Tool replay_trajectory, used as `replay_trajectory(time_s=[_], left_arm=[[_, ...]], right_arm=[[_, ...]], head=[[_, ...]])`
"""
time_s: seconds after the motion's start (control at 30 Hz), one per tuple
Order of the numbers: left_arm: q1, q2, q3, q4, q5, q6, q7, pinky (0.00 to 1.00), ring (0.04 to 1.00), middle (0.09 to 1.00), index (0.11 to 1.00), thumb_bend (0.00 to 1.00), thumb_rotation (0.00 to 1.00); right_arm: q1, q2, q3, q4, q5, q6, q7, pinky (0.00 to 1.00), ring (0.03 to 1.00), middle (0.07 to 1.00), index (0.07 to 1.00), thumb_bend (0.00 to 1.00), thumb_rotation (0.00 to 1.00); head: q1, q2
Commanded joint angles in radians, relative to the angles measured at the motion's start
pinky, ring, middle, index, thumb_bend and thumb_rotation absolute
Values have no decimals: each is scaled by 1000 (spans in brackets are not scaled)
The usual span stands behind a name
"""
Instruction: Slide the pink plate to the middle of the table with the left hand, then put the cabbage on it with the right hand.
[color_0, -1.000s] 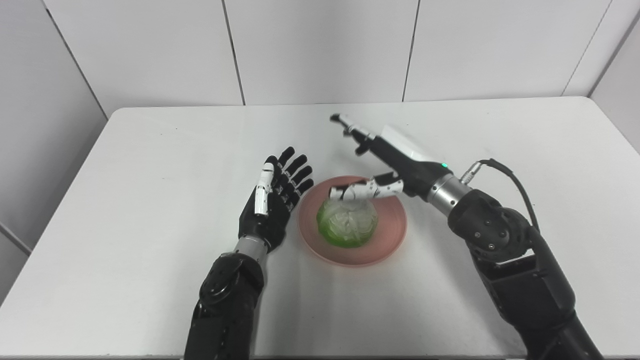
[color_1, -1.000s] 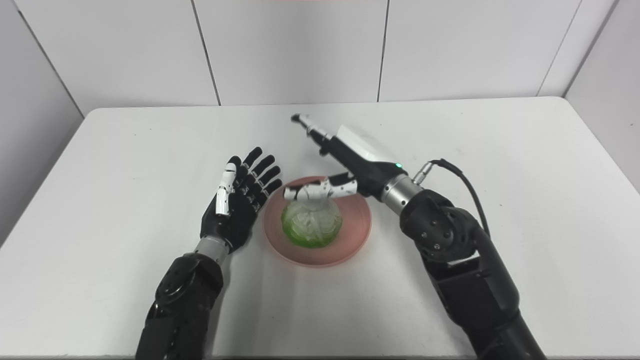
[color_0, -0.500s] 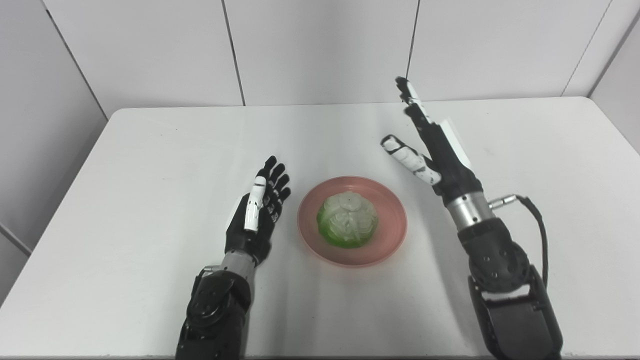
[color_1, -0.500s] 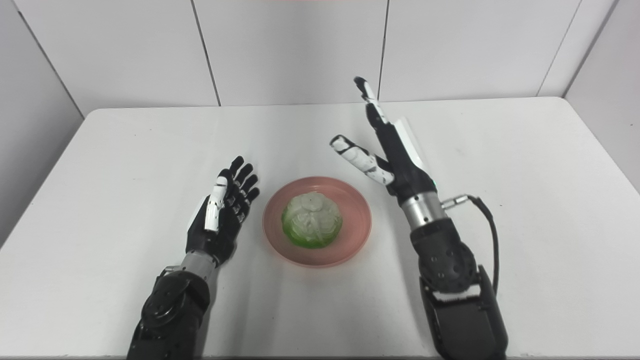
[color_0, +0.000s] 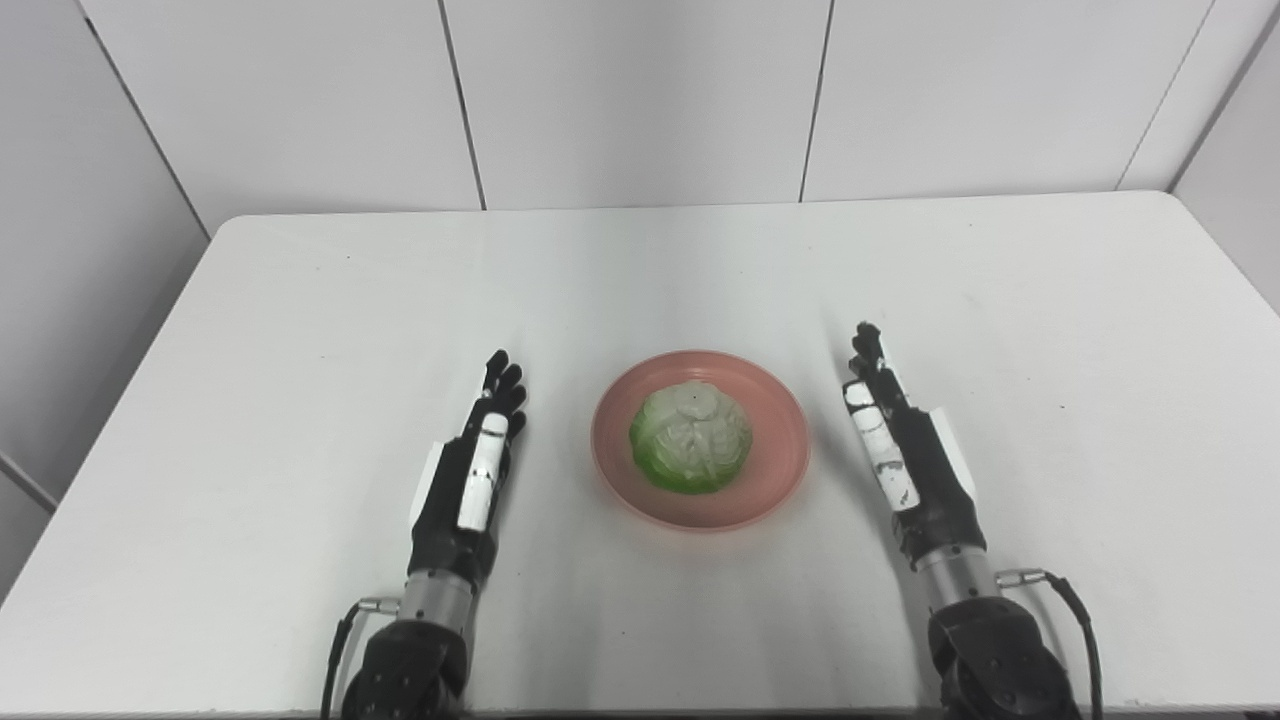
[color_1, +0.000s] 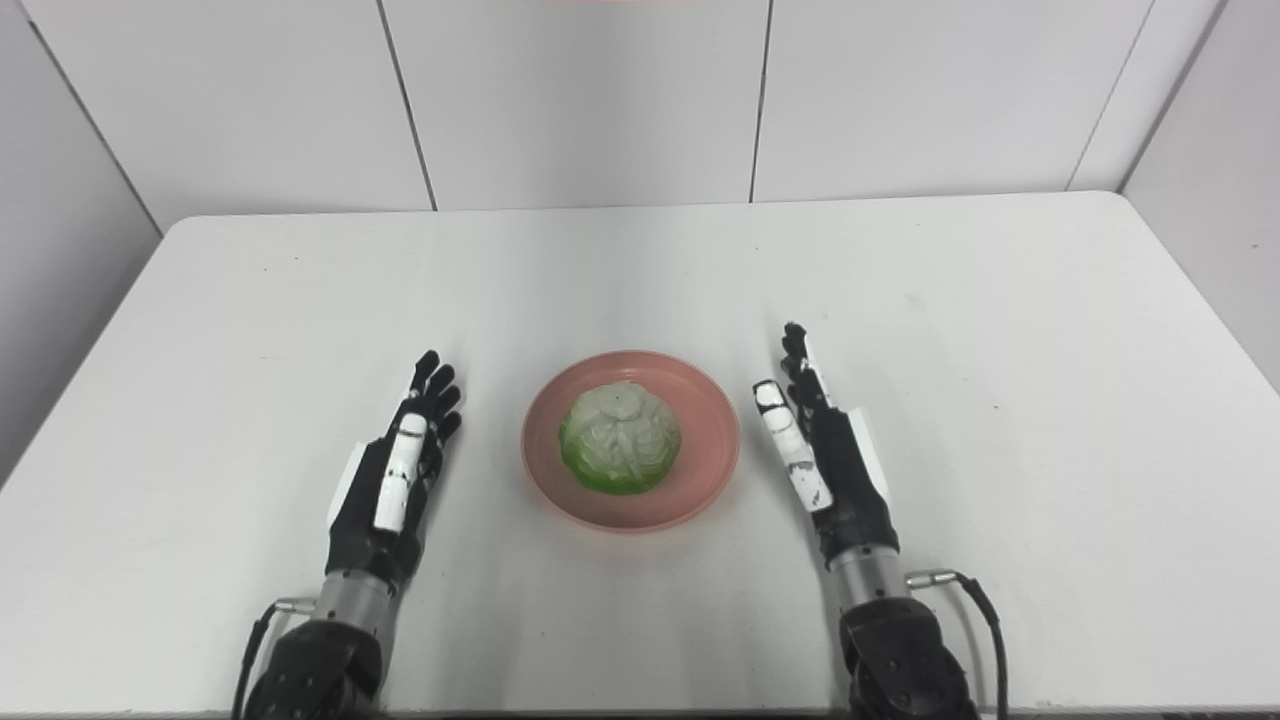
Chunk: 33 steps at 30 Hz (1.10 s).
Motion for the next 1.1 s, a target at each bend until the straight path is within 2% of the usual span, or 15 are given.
replay_trajectory(time_s=[0.0, 0.13, 0.27, 0.47, 0.63, 0.83, 1.07], left_arm=[[7, 3, -7, -10, 18, 2, 8, 1000, 1000, 1000, 1000, 429, 1000], [-5, 2, -5, 1, 10, 16, 6, 1000, 1000, 1000, 1000, 396, 1000], [-23, 7, -4, 25, 14, -7, 6, 1000, 1000, 1000, 1000, 382, 1000], [-38, 13, -11, 44, 13, -28, -3, 1000, 1000, 1000, 1000, 379, 1000], [-36, 12, -22, 22, 8, -12, -6, 1000, 1000, 1000, 1000, 366, 1000], [-36, 17, -25, 12, 3, -7, -6, 1000, 1000, 1000, 1000, 354, 1000], [-34, 23, -29, 17, 9, -16, -4, 998, 1000, 1000, 1000, 387, 1000]], right_arm=[[-17, 0, -2, -11, 18, -72, -6, 1000, 1000, 1000, 1000, 374, 1000], [-7, -6, -6, -7, 34, -77, -5, 1000, 1000, 1000, 1000, 310, 1000], [-5, -14, -3, -12, 37, -62, 2, 1000, 1000, 1000, 1000, 271, 1000], [-14, -25, -7, -1, 75, -45, 21, 1000, 1000, 1000, 1000, 288, 1000], [-16, -29, -8, -4, 92, -21, 28, 1000, 1000, 1000, 1000, 307, 1000], [-16, -36, 0, -9, 90, -12, 31, 1000, 1000, 1000, 1000, 316, 1000], [-10, -43, 9, -17, 83, -12, 30, 1000, 1000, 1000, 1000, 302, 1000]], head=[[5, 1], [8, 5], [14, 4], [28, 6], [32, 6], [31, 6], [30, 2]])
